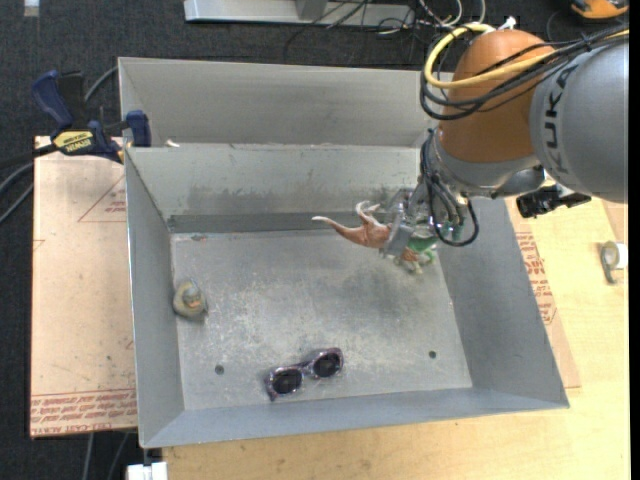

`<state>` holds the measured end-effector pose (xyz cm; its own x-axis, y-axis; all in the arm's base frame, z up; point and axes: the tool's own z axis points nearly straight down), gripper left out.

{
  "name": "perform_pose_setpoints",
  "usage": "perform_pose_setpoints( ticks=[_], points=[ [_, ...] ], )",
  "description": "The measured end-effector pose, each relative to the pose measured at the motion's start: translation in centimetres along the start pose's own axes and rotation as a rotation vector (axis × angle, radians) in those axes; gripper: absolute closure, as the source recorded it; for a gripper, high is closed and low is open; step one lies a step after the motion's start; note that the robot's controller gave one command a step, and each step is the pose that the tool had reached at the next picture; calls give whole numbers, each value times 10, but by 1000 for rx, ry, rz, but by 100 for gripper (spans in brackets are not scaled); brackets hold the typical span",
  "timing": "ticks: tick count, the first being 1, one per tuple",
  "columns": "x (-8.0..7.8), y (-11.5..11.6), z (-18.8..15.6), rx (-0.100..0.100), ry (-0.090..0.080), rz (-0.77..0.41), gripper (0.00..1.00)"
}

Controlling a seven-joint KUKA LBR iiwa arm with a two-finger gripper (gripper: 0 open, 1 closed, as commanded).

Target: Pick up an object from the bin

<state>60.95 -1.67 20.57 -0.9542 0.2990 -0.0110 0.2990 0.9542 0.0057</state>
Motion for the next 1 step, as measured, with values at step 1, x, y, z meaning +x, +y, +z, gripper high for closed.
perform_pose_setpoints(
  ticks=[1],
  points=[
    [0, 0, 1, 0, 1, 0, 100]
  ],
)
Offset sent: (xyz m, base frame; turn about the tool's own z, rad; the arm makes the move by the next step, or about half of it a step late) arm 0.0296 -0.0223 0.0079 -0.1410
